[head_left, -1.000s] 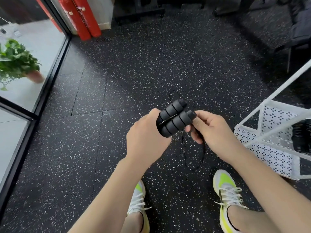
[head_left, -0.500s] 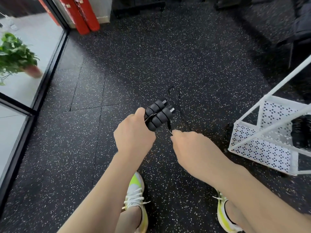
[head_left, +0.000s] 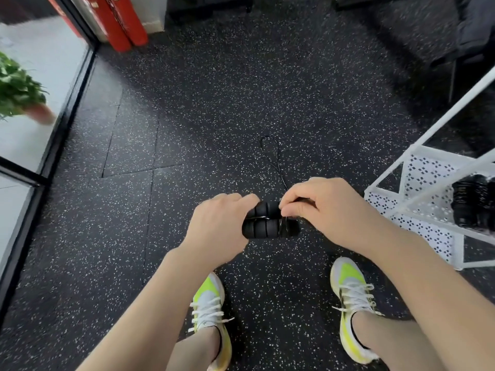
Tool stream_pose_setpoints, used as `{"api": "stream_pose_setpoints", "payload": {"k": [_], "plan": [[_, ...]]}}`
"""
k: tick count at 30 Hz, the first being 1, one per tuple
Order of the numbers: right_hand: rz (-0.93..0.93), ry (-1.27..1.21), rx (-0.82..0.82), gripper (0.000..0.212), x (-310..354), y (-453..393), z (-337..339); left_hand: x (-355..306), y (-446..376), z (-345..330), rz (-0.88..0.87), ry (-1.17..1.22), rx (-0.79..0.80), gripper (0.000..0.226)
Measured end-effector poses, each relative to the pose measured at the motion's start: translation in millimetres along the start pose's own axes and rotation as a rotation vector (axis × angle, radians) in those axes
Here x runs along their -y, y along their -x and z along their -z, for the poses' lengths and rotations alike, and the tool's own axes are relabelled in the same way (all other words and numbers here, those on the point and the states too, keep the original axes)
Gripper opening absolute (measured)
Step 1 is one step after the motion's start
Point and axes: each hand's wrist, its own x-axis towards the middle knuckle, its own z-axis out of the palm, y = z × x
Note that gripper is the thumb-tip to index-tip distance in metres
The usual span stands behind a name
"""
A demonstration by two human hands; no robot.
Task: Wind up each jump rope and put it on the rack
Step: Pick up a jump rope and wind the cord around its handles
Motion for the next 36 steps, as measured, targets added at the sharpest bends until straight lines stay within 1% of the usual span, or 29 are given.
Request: {"api": "stream_pose_setpoints", "payload": {"k": [1,5,9,11,13,15,17,19,21,22,24,27,28,32,36], "plan": [[-0.01,-0.066,-0.001,0.002,-0.6,0.2,2.4,0.3,0.1,0.7,-0.034,0.015,0.013,0.034],[-0.023,-0.215,-0.026,0.009,-0.9,1.7,11.3,-1.0,1.4,2.6,-0.127,0.113,0.007,0.035],[-0.008,-0.306,-0.048,0.009,-3.7,0.8,15.5,-1.5,3.6,4.3,-0.175,0.237,-0.024,0.038],[0.023,-0.398,-0.054,0.008,-4.8,-1.4,15.9,-3.9,4.2,7.7,-0.19,0.312,-0.044,0.038],[0.037,-0.592,-0.064,0.006,-6.4,-4.6,13.8,-6.9,4.4,13.2,-0.188,0.394,-0.091,0.037],[0.025,-0.785,-0.062,0.01,-6.6,-8.3,8.1,-10.1,4.6,19.1,-0.152,0.449,-0.13,0.036],[0.013,-0.879,-0.074,0.015,-8.3,-11.2,-1.6,-13.6,5.0,23.9,-0.098,0.48,-0.168,0.038],[-0.03,-0.865,-0.096,0.029,-7.6,-11.4,-12.8,-17.0,4.8,27.2,-0.026,0.539,-0.22,0.04],[-0.073,-0.816,-0.077,0.044,-4.3,-8.7,-25.3,-17.3,2.8,29.9,0.083,0.565,-0.264,0.037],[-0.084,-0.807,-0.058,0.045,-1.7,-7.1,-31.1,-16.2,1.4,31.1,0.127,0.546,-0.275,0.034],[-0.107,-0.741,-0.045,0.041,3.3,-4.9,-39.9,-13.4,-0.2,31.5,0.176,0.458,-0.275,0.031],[-0.124,-0.441,-0.048,0.042,9.9,-1.6,-43.4,-10.7,-0.5,30.3,0.236,0.332,-0.258,0.027],[-0.123,-0.376,-0.047,0.042,13.7,0.0,-43.6,-9.9,-0.8,29.3,0.257,0.298,-0.253,0.026],[-0.103,-0.267,0.031,0.033,25.9,5.8,-48.6,-1.0,-3.1,24.9,0.344,0.203,-0.243,0.025],[-0.134,-0.212,0.131,0.03,35.5,12.6,-45.2,7.4,-4.9,17.0,0.403,0.146,-0.233,0.025]]}}
